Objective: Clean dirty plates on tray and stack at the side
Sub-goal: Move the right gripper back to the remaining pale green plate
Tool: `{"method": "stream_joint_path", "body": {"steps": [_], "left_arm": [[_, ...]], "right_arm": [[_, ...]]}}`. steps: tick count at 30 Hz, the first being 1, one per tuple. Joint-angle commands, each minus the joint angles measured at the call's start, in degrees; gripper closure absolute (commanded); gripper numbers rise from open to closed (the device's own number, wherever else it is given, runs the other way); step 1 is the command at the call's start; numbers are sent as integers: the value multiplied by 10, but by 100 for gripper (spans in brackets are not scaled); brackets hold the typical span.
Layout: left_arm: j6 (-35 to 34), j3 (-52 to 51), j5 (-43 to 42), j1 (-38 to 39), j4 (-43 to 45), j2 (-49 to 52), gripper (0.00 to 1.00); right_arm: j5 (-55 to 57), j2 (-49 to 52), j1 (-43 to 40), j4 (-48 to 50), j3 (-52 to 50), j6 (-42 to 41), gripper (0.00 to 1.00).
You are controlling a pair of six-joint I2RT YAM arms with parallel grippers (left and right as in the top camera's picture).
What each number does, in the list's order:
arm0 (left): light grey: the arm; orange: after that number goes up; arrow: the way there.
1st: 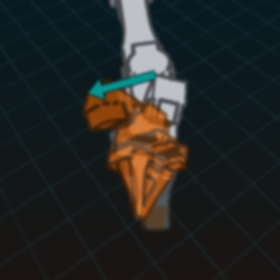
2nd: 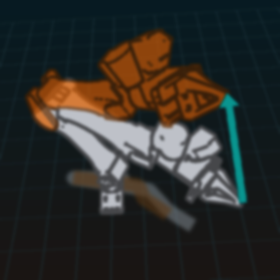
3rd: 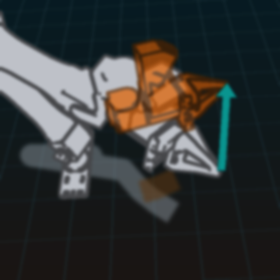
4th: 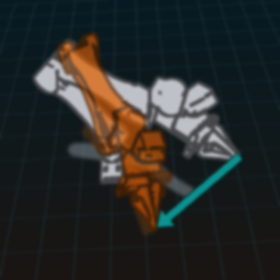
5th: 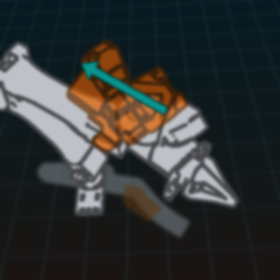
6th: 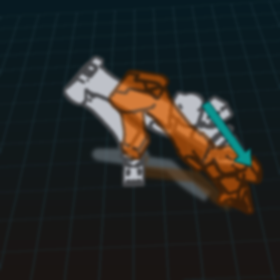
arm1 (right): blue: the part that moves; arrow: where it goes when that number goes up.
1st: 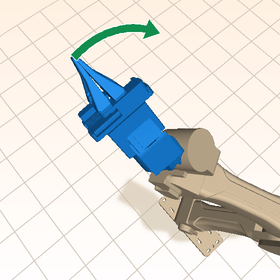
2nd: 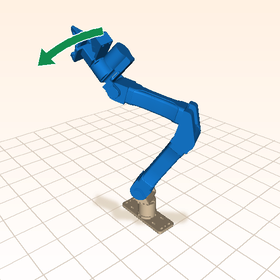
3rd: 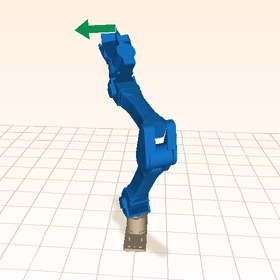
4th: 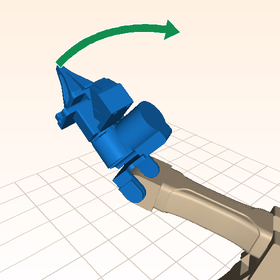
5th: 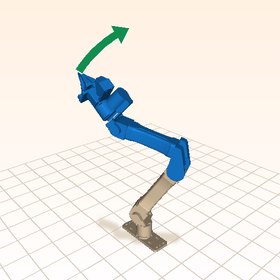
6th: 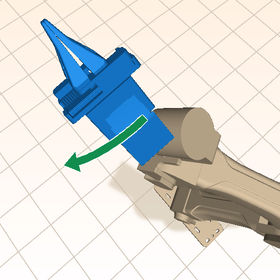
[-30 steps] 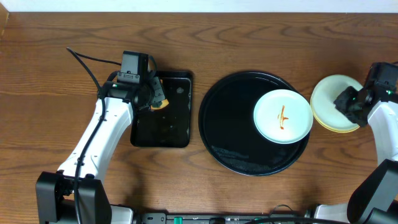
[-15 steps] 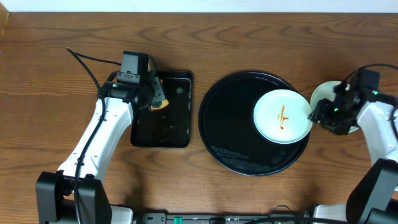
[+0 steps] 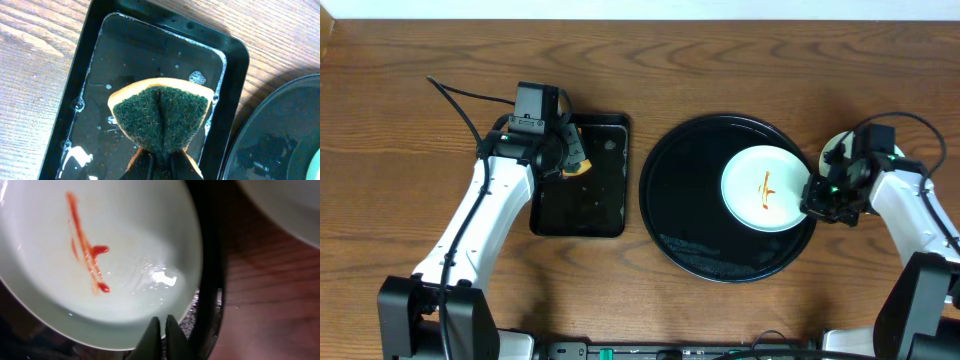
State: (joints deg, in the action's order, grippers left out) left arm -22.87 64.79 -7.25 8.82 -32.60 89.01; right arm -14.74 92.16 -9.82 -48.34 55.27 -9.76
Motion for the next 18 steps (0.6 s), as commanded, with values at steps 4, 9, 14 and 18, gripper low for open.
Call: {"method": "stream_joint_path", "body": {"steps": [4,9,14,18], "left_arm": [[-3,-6,7,-2,0,-3,92],[-3,-6,7,-2,0,-3,92],[-3,-6,7,-2,0,-3,92],[-3,-6,7,-2,0,-3,93]], "right_arm": [[-7,1,56,7,-3,4,99],[-2,1,76,5,-3,4,73],[-20,1,80,-41,-3,-6,68],[-18,1,80,-61,-3,-40,69]]}}
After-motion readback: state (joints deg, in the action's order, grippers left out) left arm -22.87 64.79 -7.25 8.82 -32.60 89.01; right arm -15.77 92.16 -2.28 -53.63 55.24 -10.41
